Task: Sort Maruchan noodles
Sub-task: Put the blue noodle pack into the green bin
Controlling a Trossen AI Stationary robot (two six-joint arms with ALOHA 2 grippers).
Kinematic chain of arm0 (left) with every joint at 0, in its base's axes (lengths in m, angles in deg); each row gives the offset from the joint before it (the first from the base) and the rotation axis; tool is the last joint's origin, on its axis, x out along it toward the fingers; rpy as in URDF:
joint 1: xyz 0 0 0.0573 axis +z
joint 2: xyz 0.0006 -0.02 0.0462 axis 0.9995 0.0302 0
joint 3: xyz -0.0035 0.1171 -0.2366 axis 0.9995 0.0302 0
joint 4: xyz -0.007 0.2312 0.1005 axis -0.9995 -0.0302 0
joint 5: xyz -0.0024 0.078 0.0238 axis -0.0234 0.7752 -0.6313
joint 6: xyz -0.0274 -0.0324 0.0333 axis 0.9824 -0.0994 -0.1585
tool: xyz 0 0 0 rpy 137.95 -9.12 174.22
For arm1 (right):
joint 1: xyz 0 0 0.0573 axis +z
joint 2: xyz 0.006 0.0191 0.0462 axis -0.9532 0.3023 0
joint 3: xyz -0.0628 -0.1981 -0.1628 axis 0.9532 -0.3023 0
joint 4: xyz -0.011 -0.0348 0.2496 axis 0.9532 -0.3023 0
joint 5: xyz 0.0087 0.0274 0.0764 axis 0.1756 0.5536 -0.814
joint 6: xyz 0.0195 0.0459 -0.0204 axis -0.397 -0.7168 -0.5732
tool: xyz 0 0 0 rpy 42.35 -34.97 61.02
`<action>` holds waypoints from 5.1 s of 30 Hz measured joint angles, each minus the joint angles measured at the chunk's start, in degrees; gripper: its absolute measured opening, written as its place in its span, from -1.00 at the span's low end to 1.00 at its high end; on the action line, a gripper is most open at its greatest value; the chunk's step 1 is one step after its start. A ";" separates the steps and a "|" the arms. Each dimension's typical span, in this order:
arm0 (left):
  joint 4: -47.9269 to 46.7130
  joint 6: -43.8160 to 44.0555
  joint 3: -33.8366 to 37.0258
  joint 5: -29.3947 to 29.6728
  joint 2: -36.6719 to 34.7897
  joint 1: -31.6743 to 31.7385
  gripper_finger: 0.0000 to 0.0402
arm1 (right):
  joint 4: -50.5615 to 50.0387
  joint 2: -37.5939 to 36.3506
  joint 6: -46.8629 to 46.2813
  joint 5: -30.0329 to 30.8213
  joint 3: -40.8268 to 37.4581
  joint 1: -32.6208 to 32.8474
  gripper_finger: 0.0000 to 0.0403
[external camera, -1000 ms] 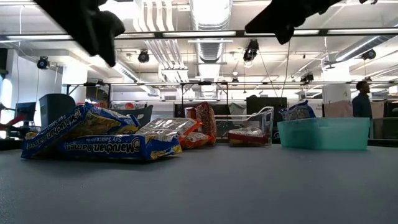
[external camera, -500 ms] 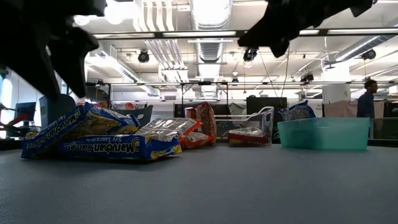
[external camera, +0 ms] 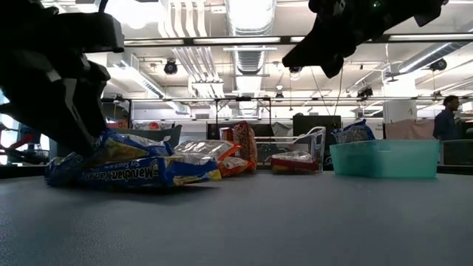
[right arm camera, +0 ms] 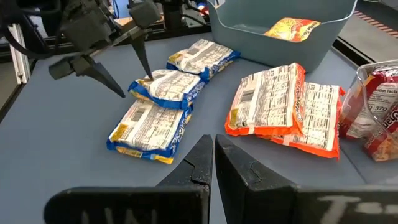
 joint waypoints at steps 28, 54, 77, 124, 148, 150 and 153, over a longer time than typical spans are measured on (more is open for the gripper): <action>-2.47 -1.71 -3.02 3.99 -1.33 0.04 -0.95 | 1.57 0.00 -2.04 0.04 -0.22 0.22 -0.96; 5.90 -17.06 -6.74 7.80 -7.59 1.71 -1.00 | 27.30 20.99 16.26 -3.16 4.03 4.26 0.14; 6.29 -12.94 -2.06 -11.12 -7.48 -0.64 -1.00 | -9.97 36.00 9.10 -6.28 29.31 4.34 0.14; 28.38 -6.46 15.93 -8.75 -7.50 -2.43 -1.00 | -3.41 47.39 -38.87 -11.01 37.54 5.97 -0.14; 22.78 -27.98 4.02 6.24 -14.60 -8.30 -1.00 | -23.01 33.40 -29.54 -7.06 37.86 4.33 -0.49; 22.75 -30.17 3.69 7.04 -16.79 -8.31 -1.00 | -28.32 30.48 -28.97 -4.13 37.86 3.73 -0.49; 22.76 -32.38 3.70 9.77 -19.46 -8.31 -1.00 | -36.80 26.07 -28.25 1.57 37.86 2.90 -0.49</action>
